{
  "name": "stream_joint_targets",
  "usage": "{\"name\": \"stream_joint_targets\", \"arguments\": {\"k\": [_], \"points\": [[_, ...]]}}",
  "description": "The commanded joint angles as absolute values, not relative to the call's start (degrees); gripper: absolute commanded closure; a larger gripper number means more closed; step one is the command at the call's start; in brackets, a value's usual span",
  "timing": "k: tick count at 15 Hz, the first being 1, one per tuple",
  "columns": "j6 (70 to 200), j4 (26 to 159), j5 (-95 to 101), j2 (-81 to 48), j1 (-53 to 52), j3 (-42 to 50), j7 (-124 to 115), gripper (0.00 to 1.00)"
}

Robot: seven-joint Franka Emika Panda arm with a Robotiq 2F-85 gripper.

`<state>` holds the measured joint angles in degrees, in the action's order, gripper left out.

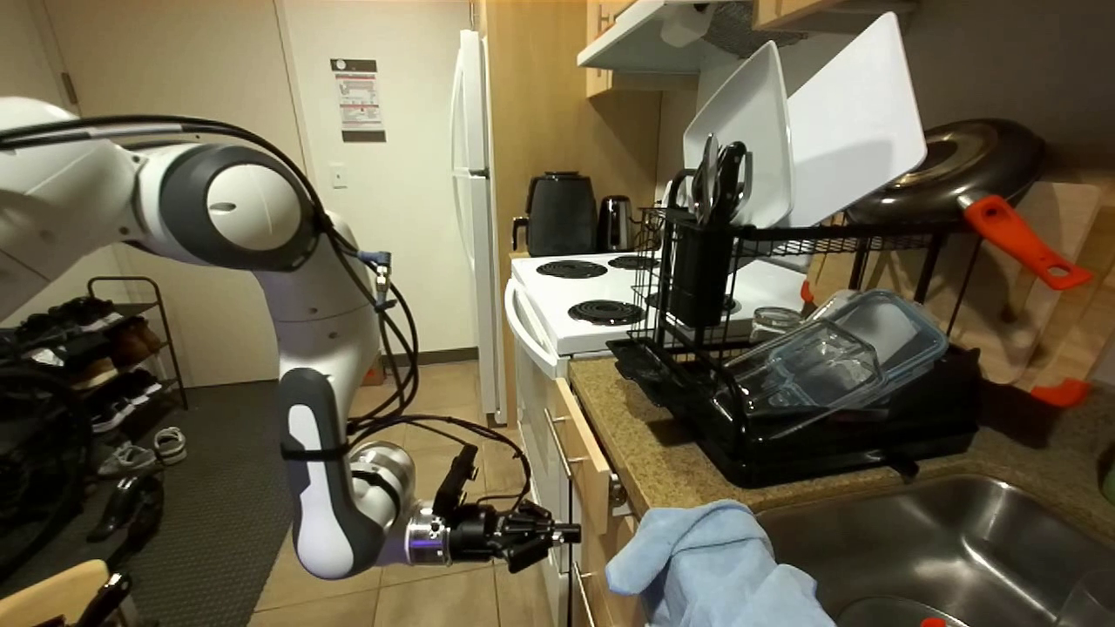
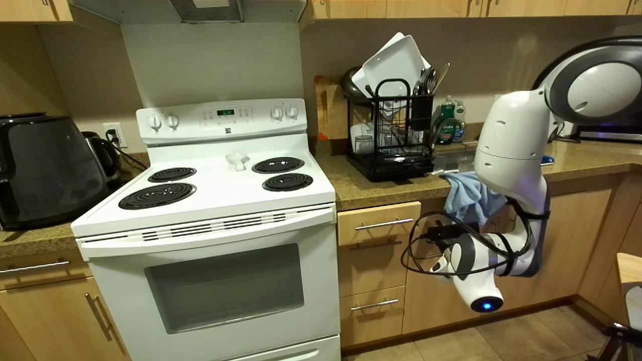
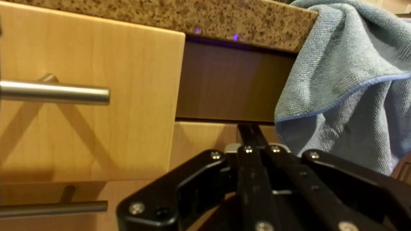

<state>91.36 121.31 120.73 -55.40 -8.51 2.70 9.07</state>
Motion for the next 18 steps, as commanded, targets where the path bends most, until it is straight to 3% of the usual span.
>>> {"name": "stream_joint_targets", "arguments": {"k": [1, 18], "points": [[89.8, 121.1, 124.3, -54.2, -6.2, 3.9, 9.2, 1.0], [95.1, 120.2, 122.2, -43.6, -3.8, -2.2, 4.0, 1.0]]}}
